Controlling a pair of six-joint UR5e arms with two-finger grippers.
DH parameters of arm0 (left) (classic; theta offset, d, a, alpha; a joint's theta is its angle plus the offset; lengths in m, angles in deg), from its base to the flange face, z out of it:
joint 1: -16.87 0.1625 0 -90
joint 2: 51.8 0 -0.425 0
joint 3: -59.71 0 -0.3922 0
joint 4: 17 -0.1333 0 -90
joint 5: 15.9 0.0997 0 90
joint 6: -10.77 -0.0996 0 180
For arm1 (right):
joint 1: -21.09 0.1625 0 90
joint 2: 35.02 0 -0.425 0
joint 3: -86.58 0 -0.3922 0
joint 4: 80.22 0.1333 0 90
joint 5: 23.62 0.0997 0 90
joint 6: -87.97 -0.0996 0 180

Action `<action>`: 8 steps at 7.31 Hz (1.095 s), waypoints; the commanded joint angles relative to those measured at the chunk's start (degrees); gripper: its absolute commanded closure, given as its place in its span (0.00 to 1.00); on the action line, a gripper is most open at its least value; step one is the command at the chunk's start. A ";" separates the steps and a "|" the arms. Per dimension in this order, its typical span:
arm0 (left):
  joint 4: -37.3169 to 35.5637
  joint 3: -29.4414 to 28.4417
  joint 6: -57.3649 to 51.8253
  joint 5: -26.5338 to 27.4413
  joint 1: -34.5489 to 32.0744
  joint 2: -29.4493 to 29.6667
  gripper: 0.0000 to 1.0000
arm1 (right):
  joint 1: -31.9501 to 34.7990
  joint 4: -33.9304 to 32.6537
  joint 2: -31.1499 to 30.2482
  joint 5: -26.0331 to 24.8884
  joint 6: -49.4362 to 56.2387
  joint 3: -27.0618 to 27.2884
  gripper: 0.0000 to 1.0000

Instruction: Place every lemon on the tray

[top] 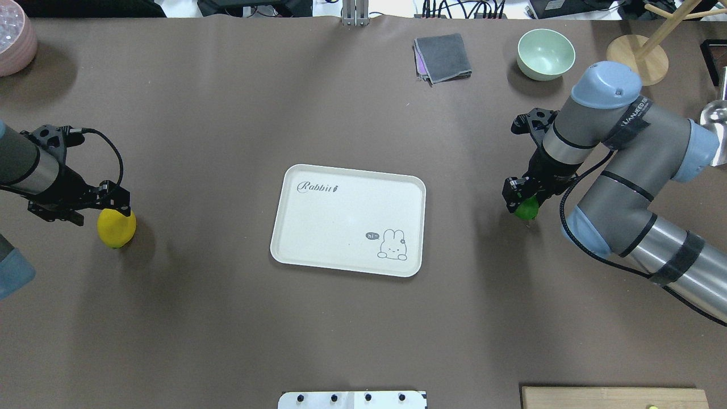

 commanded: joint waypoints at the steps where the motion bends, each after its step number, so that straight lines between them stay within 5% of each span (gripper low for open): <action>1: 0.47 -0.26 1.08 1.74 1.71 0.34 0.03 | -0.08 0.00 4.11 0.67 -2.25 0.13 0.84; 2: 1.69 -0.26 1.44 1.83 1.72 -0.01 0.08 | -1.64 -0.09 7.70 0.67 -4.18 -0.22 0.84; 3: 2.66 -0.34 1.88 1.83 1.80 -0.36 0.35 | -3.23 -0.09 11.39 0.41 -5.42 -1.35 0.83; 4: 2.76 -0.34 1.97 1.83 1.80 -0.36 0.85 | -4.63 0.00 13.35 0.32 -9.17 -2.24 0.83; 5: 2.93 -0.52 1.53 1.83 1.89 -0.54 1.00 | -6.04 0.00 15.37 0.32 -12.43 -3.55 0.82; 8: 2.94 0.00 1.53 0.87 1.80 -0.63 1.00 | -10.27 0.09 19.06 -0.81 -13.43 -7.51 0.81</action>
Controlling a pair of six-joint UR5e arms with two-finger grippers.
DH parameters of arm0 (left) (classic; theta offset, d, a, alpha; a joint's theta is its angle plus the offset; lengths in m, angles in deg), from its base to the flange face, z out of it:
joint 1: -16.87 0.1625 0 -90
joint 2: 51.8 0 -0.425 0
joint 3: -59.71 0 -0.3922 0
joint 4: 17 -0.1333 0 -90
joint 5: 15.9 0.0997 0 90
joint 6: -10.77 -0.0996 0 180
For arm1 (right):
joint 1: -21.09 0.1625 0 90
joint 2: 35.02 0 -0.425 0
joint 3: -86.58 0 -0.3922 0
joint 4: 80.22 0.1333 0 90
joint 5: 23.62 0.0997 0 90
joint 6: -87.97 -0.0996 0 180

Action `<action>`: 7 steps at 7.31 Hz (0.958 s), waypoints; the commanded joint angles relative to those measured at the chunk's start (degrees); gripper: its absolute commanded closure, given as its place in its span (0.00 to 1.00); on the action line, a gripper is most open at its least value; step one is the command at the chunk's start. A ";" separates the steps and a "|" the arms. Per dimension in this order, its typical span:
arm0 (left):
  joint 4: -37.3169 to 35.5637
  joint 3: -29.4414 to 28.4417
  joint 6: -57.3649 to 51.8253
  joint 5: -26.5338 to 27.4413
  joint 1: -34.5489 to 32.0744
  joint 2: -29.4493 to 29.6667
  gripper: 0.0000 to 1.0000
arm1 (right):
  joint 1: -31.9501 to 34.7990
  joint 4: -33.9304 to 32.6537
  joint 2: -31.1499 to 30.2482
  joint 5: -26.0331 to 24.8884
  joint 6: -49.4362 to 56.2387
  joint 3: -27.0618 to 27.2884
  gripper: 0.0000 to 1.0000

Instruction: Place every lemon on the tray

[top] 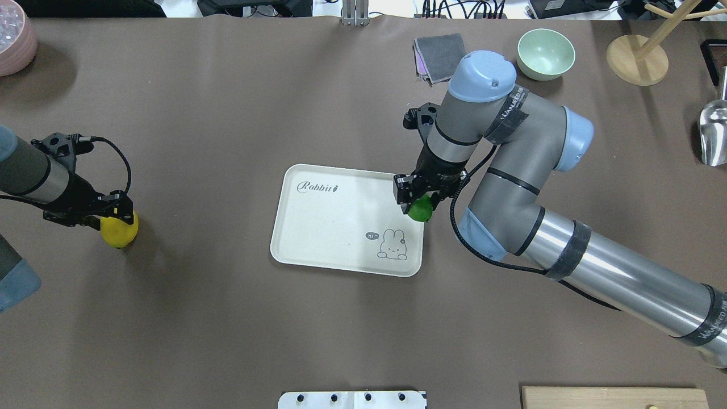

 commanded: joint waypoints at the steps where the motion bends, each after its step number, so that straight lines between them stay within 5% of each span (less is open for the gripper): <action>1: -0.84 1.02 -0.04 -3.93 -0.80 0.33 1.00 | -1.81 0.01 3.19 -0.79 -0.35 -3.24 0.78; 2: -1.81 1.20 -0.12 -5.88 -2.46 0.59 1.00 | -2.16 0.10 3.73 -1.40 -0.26 -4.13 0.66; 3: -1.90 1.37 -1.25 -6.68 -3.61 0.51 1.00 | -2.69 2.54 3.74 -2.88 -0.35 -4.66 0.11; 4: -4.08 1.72 -2.92 -8.87 -5.62 0.77 1.00 | -2.61 3.26 3.65 -3.16 -0.35 -4.84 0.00; 7: -26.78 11.02 -13.82 -9.68 -11.25 5.92 1.00 | 3.60 3.18 2.52 0.86 0.26 -4.23 0.00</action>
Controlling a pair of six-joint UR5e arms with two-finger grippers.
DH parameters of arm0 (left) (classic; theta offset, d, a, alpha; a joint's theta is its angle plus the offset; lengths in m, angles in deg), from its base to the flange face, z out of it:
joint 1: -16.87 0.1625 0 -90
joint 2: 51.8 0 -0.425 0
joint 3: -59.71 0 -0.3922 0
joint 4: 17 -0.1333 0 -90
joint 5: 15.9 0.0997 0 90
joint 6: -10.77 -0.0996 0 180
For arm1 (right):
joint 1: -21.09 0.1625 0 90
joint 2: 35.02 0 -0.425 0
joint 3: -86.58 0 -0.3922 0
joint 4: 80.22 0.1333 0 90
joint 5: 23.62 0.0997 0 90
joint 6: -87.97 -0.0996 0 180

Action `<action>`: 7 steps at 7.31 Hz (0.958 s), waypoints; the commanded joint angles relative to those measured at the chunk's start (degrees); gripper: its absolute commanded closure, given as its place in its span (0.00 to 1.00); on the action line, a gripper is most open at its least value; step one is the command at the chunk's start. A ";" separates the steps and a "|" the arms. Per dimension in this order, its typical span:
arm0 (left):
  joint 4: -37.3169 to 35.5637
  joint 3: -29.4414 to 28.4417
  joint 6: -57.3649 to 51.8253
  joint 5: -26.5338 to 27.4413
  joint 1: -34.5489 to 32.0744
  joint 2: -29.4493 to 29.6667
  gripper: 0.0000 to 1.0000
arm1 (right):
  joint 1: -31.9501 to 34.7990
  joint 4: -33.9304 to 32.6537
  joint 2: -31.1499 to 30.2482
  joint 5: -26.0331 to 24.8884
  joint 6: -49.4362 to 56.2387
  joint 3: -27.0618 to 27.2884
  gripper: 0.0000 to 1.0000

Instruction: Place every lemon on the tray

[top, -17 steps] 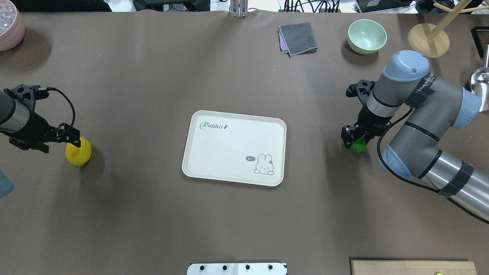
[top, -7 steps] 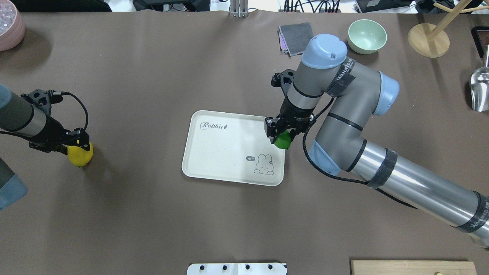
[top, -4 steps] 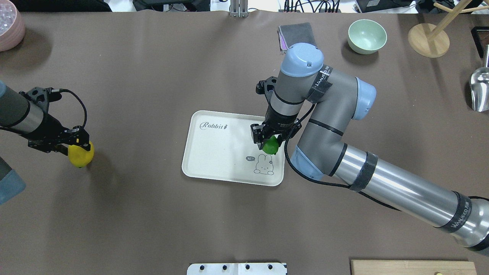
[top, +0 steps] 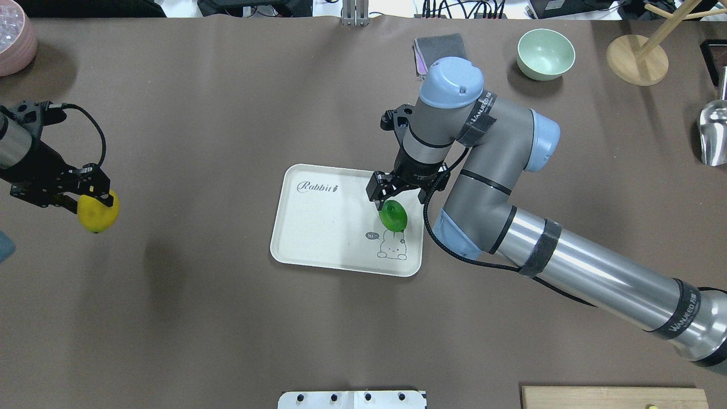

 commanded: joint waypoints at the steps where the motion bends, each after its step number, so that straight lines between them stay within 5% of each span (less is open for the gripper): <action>1: -15.37 5.51 -3.42 -0.21 -3.04 6.66 1.00 | 5.63 0.12 -3.33 3.77 1.54 0.93 0.00; 4: -34.61 4.84 -2.54 0.40 -2.35 24.64 1.00 | 10.64 0.82 -16.24 3.78 20.22 8.02 0.00; 7: -35.02 0.18 3.68 0.49 1.15 32.17 1.00 | 17.75 0.56 -29.16 3.70 31.56 17.87 0.00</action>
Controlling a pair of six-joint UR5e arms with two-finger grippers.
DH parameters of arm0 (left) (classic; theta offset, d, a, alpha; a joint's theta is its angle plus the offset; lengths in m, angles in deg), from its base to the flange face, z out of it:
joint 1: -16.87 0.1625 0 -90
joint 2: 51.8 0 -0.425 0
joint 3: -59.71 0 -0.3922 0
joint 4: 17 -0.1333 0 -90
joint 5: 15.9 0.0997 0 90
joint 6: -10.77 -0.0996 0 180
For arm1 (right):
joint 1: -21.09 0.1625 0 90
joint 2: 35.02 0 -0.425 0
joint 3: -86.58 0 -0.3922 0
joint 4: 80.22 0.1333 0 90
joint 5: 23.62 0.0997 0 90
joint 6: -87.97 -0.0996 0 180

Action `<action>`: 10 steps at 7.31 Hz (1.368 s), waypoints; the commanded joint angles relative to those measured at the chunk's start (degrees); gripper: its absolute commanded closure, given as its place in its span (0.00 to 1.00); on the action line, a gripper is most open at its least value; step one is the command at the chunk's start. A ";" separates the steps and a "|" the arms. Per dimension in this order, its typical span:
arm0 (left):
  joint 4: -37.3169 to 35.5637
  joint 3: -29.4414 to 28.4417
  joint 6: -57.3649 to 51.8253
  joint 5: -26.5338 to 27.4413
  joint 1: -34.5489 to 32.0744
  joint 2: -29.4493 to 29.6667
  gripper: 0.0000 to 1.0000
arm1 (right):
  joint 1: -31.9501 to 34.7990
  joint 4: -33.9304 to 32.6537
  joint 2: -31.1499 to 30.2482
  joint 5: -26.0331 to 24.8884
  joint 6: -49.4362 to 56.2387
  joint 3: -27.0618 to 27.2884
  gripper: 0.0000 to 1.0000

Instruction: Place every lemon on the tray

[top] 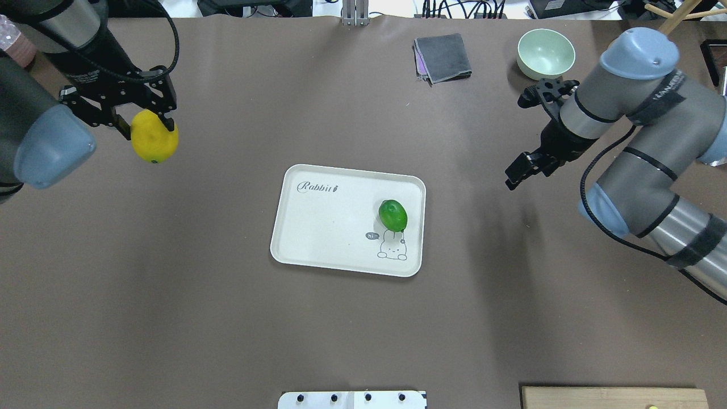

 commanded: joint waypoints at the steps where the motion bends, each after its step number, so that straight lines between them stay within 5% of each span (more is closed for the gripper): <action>1: 1.27 -4.06 4.36 2.26 4.29 4.66 1.00 | 7.15 -0.21 -8.82 -0.71 6.08 6.55 0.00; 4: 15.58 -16.26 14.47 8.59 13.43 9.57 1.00 | 16.55 -0.56 -16.74 -2.21 6.35 8.78 0.00; 6: 21.38 -26.64 17.55 10.88 17.13 16.44 1.00 | 23.50 -8.68 -18.70 -1.78 12.10 8.34 0.00; 10: 26.24 -28.87 19.15 13.53 21.45 15.41 1.00 | 31.96 -16.64 -18.70 -1.34 23.46 4.66 0.00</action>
